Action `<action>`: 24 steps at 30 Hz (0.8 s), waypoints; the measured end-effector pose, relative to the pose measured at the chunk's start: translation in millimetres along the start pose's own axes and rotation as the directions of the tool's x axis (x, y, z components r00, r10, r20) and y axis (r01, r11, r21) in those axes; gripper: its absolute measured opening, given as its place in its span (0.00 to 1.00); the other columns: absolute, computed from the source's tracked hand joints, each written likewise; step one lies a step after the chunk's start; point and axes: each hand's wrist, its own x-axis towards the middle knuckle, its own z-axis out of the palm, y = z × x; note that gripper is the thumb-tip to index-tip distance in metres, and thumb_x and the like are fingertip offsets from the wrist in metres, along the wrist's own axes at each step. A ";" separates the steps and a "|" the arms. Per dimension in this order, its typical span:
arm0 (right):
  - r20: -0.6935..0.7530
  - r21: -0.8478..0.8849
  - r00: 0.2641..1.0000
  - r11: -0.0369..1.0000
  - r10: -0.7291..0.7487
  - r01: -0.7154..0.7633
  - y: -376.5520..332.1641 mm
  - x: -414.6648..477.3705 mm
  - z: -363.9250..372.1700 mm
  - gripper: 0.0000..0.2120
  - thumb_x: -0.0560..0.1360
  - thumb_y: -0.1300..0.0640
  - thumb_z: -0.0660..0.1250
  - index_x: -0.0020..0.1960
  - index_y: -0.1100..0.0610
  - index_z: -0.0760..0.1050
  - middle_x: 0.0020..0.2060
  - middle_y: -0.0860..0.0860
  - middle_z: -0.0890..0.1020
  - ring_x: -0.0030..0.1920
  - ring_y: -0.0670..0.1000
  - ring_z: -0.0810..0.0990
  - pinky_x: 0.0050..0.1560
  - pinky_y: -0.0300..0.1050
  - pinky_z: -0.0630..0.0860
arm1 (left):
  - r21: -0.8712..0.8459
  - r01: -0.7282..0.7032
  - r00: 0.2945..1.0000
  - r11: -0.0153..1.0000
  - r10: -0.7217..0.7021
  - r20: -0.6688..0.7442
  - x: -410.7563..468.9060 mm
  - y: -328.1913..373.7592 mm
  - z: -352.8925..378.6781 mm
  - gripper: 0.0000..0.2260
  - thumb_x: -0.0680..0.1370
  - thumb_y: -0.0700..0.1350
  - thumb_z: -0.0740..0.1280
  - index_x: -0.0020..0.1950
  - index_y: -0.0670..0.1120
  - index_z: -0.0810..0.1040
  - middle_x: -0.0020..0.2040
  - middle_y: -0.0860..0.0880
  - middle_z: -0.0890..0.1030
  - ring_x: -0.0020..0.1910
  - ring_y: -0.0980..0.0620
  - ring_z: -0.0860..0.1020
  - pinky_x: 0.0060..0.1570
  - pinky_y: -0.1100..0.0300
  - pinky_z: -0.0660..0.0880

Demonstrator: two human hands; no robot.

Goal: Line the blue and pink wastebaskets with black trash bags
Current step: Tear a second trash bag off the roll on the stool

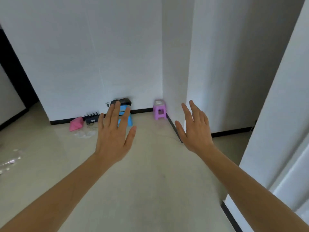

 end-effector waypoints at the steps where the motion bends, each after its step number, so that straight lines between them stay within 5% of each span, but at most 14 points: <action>1: 0.008 0.018 1.000 1.000 -0.016 0.015 -0.5 12.7 18.6 0.30 0.81 0.44 0.56 0.78 0.54 0.54 0.77 0.59 0.58 0.73 0.60 0.63 0.72 0.59 0.62 | 0.011 0.005 1.000 1.000 -0.006 0.008 8.3 -9.9 14.7 0.27 0.81 0.56 0.53 0.77 0.45 0.59 0.78 0.40 0.56 0.77 0.41 0.54 0.72 0.38 0.55; 14: 0.056 0.167 0.987 0.976 -0.151 0.140 67.7 279.6 245.2 0.29 0.81 0.45 0.56 0.78 0.56 0.57 0.77 0.60 0.59 0.73 0.61 0.65 0.71 0.59 0.63 | 0.117 0.201 0.977 0.973 -0.207 0.047 225.0 -123.5 222.0 0.29 0.81 0.59 0.47 0.77 0.44 0.59 0.78 0.38 0.56 0.77 0.38 0.55 0.71 0.36 0.56; 24: 0.133 0.235 0.954 0.944 -0.268 0.233 15.6 472.0 462.3 0.30 0.82 0.46 0.56 0.79 0.56 0.52 0.78 0.58 0.53 0.76 0.58 0.57 0.75 0.55 0.56 | 0.151 0.318 0.947 0.936 -0.321 -0.005 337.4 -298.7 355.4 0.28 0.81 0.57 0.52 0.77 0.43 0.60 0.78 0.38 0.57 0.76 0.38 0.56 0.71 0.37 0.57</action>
